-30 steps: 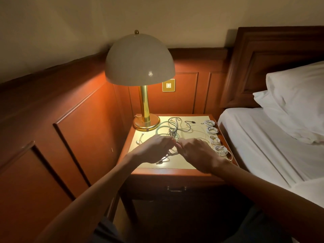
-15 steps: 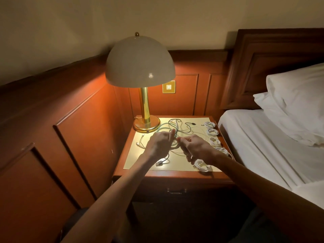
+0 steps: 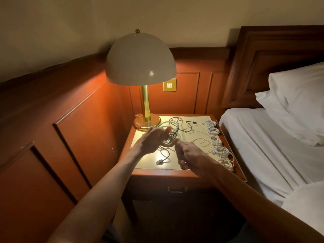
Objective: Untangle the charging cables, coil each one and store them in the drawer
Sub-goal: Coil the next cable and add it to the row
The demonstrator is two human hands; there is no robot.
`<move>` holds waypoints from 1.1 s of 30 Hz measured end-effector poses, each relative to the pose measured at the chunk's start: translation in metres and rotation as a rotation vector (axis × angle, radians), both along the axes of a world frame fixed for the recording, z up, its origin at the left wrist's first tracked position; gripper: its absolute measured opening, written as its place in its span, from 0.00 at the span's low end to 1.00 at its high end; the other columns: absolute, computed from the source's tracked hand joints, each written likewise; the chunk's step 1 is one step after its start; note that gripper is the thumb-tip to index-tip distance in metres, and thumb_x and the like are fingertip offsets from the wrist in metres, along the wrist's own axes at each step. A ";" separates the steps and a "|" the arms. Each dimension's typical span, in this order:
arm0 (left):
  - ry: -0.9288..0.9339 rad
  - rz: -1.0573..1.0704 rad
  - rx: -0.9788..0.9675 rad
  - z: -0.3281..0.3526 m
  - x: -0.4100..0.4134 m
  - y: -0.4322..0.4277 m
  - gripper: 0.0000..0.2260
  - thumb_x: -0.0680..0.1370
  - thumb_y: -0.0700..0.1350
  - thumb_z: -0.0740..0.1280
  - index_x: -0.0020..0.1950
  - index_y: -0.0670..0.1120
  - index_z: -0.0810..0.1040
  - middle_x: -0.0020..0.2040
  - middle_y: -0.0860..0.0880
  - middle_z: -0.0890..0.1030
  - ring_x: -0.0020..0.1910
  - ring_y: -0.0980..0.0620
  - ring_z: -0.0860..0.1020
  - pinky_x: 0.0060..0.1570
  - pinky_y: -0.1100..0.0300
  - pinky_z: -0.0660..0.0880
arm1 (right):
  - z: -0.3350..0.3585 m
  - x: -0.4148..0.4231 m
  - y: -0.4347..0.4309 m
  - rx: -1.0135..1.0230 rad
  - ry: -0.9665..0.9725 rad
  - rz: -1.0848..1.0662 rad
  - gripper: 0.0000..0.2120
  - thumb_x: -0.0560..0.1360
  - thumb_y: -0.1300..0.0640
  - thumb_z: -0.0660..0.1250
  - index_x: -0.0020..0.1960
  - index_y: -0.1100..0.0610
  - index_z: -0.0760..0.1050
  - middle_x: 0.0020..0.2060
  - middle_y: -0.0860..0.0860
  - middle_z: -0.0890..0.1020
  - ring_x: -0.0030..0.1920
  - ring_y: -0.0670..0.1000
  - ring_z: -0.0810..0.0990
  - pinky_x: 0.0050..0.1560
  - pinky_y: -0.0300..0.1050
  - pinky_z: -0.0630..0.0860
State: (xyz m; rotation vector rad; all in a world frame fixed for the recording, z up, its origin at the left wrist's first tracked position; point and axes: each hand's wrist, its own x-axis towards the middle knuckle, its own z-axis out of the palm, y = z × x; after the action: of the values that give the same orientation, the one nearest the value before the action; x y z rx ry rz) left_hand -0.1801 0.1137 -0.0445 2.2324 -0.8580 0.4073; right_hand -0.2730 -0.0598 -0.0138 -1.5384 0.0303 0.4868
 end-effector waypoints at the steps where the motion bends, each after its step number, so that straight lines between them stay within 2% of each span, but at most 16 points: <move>1: -0.012 0.004 0.003 0.000 -0.002 0.000 0.25 0.85 0.53 0.52 0.30 0.47 0.68 0.26 0.56 0.68 0.22 0.56 0.68 0.28 0.63 0.65 | 0.000 0.000 -0.002 0.014 0.014 0.009 0.16 0.86 0.48 0.51 0.44 0.55 0.65 0.28 0.48 0.62 0.24 0.44 0.64 0.29 0.41 0.60; 4: -0.018 -0.044 0.027 -0.003 -0.007 0.000 0.23 0.85 0.54 0.51 0.30 0.56 0.66 0.26 0.58 0.68 0.23 0.58 0.69 0.31 0.68 0.63 | -0.004 -0.010 0.002 0.066 0.093 -0.023 0.18 0.86 0.48 0.51 0.39 0.52 0.63 0.28 0.47 0.61 0.24 0.44 0.63 0.28 0.39 0.57; 8: 0.025 -0.105 0.002 -0.006 -0.003 0.001 0.29 0.84 0.58 0.49 0.30 0.43 0.70 0.25 0.57 0.69 0.22 0.54 0.69 0.28 0.64 0.66 | -0.012 -0.021 0.012 0.133 0.107 -0.112 0.16 0.85 0.47 0.54 0.41 0.53 0.65 0.26 0.46 0.63 0.22 0.43 0.63 0.25 0.38 0.56; 11: 0.000 -0.131 -0.001 -0.009 -0.003 -0.001 0.28 0.84 0.56 0.50 0.30 0.43 0.69 0.25 0.57 0.69 0.21 0.54 0.72 0.26 0.67 0.66 | -0.016 -0.023 0.007 0.123 0.084 -0.113 0.15 0.84 0.47 0.56 0.43 0.54 0.66 0.27 0.47 0.64 0.22 0.43 0.64 0.26 0.39 0.57; 15: 0.072 -0.111 -0.027 -0.014 -0.006 -0.012 0.26 0.84 0.56 0.52 0.30 0.45 0.70 0.25 0.55 0.71 0.21 0.55 0.72 0.25 0.65 0.67 | -0.016 -0.019 -0.015 -0.046 0.012 -0.058 0.18 0.85 0.48 0.54 0.39 0.55 0.66 0.27 0.49 0.65 0.23 0.47 0.67 0.26 0.41 0.63; 18: 0.212 -0.086 -0.077 -0.012 -0.014 -0.030 0.24 0.82 0.56 0.54 0.30 0.49 0.74 0.27 0.56 0.74 0.23 0.58 0.73 0.27 0.67 0.66 | -0.020 -0.015 -0.034 -0.261 -0.127 -0.100 0.19 0.84 0.47 0.57 0.41 0.60 0.71 0.32 0.54 0.74 0.27 0.50 0.74 0.26 0.44 0.74; 20: 0.298 -0.051 -0.086 -0.007 -0.018 -0.044 0.25 0.80 0.59 0.55 0.34 0.44 0.78 0.31 0.56 0.78 0.26 0.60 0.76 0.28 0.69 0.68 | -0.026 -0.011 -0.045 -0.367 -0.214 -0.162 0.15 0.82 0.47 0.61 0.47 0.58 0.74 0.38 0.56 0.80 0.29 0.52 0.78 0.28 0.47 0.79; 22: 0.370 0.001 -0.025 -0.004 -0.018 -0.056 0.27 0.80 0.60 0.55 0.37 0.41 0.80 0.32 0.53 0.78 0.27 0.58 0.76 0.27 0.67 0.70 | -0.028 -0.007 -0.053 -0.382 -0.281 -0.208 0.06 0.82 0.51 0.63 0.54 0.52 0.76 0.44 0.55 0.82 0.31 0.54 0.81 0.30 0.50 0.82; 24: 0.398 0.013 0.056 -0.005 -0.016 -0.069 0.27 0.82 0.58 0.54 0.40 0.40 0.80 0.34 0.51 0.79 0.29 0.55 0.77 0.27 0.65 0.74 | -0.029 -0.001 -0.059 -0.337 -0.277 -0.228 0.08 0.82 0.56 0.64 0.59 0.51 0.76 0.47 0.53 0.83 0.36 0.54 0.85 0.33 0.51 0.83; 27: 0.457 0.046 0.100 -0.001 -0.010 -0.084 0.25 0.84 0.56 0.54 0.42 0.40 0.79 0.33 0.53 0.78 0.30 0.55 0.76 0.27 0.68 0.73 | -0.027 0.013 -0.073 -0.336 -0.273 -0.278 0.10 0.80 0.59 0.67 0.60 0.57 0.79 0.44 0.53 0.85 0.37 0.53 0.86 0.33 0.46 0.82; 31: 0.584 0.088 -0.015 -0.007 0.011 -0.094 0.20 0.83 0.57 0.57 0.46 0.45 0.80 0.40 0.47 0.81 0.36 0.53 0.79 0.33 0.63 0.76 | -0.028 0.044 -0.104 -0.488 -0.339 -0.367 0.12 0.78 0.60 0.70 0.60 0.61 0.81 0.42 0.53 0.86 0.34 0.49 0.86 0.34 0.41 0.82; 33: 0.510 0.208 0.066 -0.024 0.027 -0.098 0.12 0.83 0.52 0.62 0.50 0.47 0.81 0.46 0.48 0.83 0.40 0.52 0.80 0.36 0.61 0.77 | -0.032 0.061 -0.120 -0.607 -0.349 -0.392 0.12 0.77 0.59 0.70 0.60 0.60 0.81 0.41 0.52 0.85 0.32 0.47 0.85 0.33 0.39 0.81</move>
State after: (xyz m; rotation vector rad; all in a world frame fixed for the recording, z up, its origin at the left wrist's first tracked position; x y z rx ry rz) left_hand -0.1531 0.0156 -0.0687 2.3383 -0.3768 -0.1043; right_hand -0.2124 -0.1797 -0.0454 -2.1307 0.2214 -0.1284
